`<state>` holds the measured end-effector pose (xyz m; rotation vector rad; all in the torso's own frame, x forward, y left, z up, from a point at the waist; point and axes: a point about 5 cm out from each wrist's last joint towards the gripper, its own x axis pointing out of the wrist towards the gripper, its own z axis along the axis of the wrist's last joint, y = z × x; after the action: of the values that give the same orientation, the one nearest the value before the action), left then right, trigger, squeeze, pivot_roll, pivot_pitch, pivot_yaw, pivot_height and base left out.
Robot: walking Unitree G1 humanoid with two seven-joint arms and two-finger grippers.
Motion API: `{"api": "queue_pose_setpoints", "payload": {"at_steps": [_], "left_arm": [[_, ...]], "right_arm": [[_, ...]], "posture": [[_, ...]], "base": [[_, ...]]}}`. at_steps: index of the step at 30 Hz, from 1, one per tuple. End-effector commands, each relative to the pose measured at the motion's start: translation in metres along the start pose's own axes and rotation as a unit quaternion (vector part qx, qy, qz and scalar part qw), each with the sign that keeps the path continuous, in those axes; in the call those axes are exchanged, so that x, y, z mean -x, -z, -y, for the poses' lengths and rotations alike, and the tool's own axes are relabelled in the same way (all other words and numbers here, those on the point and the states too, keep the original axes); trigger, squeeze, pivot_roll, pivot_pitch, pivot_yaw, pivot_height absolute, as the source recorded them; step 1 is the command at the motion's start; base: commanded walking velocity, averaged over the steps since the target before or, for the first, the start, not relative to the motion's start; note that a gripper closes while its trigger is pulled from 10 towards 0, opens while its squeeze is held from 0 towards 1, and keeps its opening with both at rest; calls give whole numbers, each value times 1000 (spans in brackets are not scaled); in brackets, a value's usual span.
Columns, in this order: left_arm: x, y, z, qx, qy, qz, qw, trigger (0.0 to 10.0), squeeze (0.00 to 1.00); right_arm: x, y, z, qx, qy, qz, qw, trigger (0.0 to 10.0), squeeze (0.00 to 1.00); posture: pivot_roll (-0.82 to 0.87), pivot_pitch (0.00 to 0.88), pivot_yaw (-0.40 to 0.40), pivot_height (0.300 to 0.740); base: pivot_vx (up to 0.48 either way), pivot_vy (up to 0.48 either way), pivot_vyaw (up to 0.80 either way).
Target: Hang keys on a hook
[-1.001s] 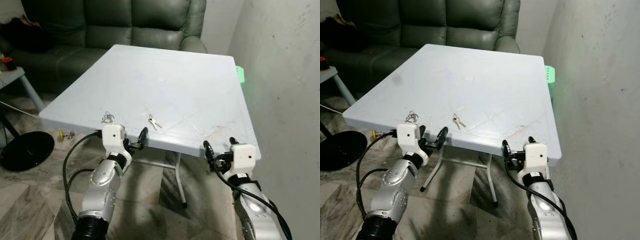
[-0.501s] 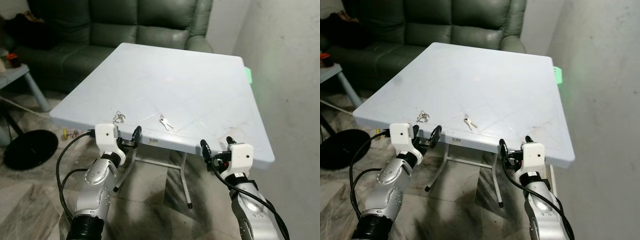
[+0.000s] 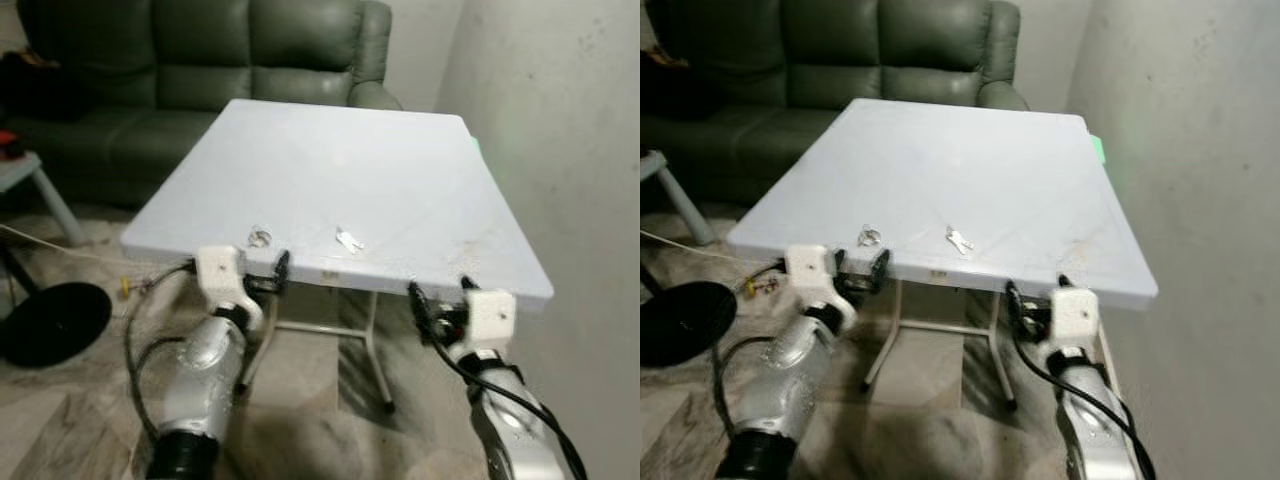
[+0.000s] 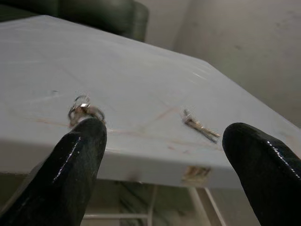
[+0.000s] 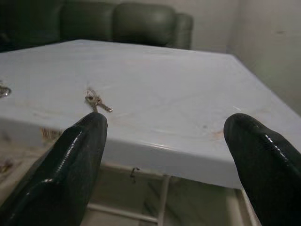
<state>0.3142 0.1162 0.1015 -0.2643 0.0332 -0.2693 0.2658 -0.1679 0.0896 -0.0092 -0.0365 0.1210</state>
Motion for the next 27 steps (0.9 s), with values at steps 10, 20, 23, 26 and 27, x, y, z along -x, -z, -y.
{"api": "queue_pose_setpoints", "payload": {"at_steps": [10,20,23,26,27], "left_arm": [[-1,-2,-5,-4,-10,-1,1000,10000,0],[-1,-1,-4,-4,-7,-3,1000,10000,0],[-2,-1,-3,-5,-6,-4,1000,10000,0],[-1,0,-3,-5,-5,-5,1000,10000,0],[-1,0,-3,-5,-5,-5,1000,10000,0]], "right_arm": [[-3,-6,-3,-4,-7,10,1000,10000,0],[-2,-6,-4,-2,-10,9,1000,10000,0],[-2,-5,-4,-3,-13,8,1000,10000,0],[-2,-5,-4,-3,-13,8,1000,10000,0],[-1,-5,-4,-3,-13,8,1000,10000,0]], "posture": [[38,0,-54,740],[38,0,-55,740],[39,0,-54,740],[39,0,-53,740],[39,0,-53,740]], "base": [[0,407,0],[0,422,0],[0,425,0],[0,425,0],[0,428,0]]}}
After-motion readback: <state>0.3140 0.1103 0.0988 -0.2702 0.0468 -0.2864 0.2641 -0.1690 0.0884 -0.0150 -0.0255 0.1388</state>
